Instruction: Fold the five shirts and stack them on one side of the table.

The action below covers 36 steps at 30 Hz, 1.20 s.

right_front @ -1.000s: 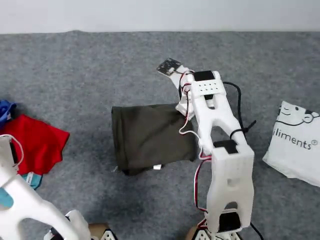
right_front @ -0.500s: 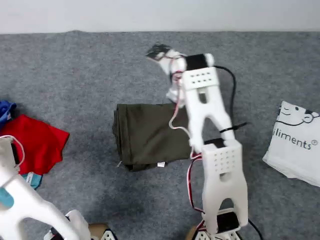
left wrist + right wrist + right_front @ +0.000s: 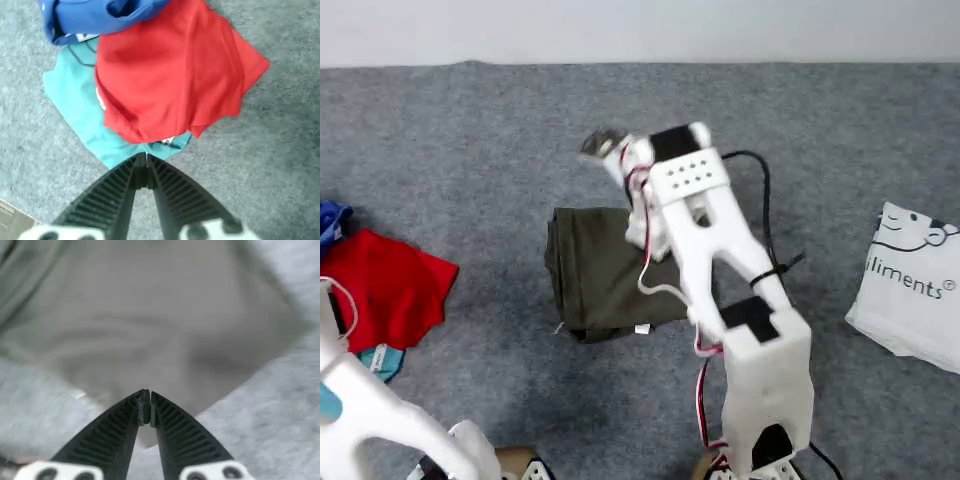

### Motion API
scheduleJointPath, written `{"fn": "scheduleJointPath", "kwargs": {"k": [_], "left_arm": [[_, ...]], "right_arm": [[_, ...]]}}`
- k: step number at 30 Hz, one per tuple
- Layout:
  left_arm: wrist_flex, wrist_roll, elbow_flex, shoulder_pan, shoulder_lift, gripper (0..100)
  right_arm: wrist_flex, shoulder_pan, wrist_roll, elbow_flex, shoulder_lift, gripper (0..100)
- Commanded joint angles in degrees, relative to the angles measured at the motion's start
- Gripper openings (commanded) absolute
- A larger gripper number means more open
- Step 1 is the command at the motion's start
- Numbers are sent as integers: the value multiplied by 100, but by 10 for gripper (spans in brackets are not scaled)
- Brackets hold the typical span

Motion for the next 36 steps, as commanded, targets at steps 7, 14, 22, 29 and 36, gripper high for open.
{"fn": "scheduleJointPath", "kwargs": {"k": [7, 14, 22, 29, 36], "left_arm": [[-211, 35, 277, 132, -149, 8], [-211, 26, 277, 132, -123, 8], [-211, 26, 277, 132, -123, 8], [-229, 18, 532, 149, -158, 8], [-229, 18, 708, 149, -158, 8]], "right_arm": [[242, -1420, -677, 765, -936, 221], [233, -2246, -853, 765, -901, 221], [-110, -2475, -853, 747, -321, 203], [-409, -2484, -853, 527, -22, 190], [-611, -2475, -853, 88, 479, 190]]}}
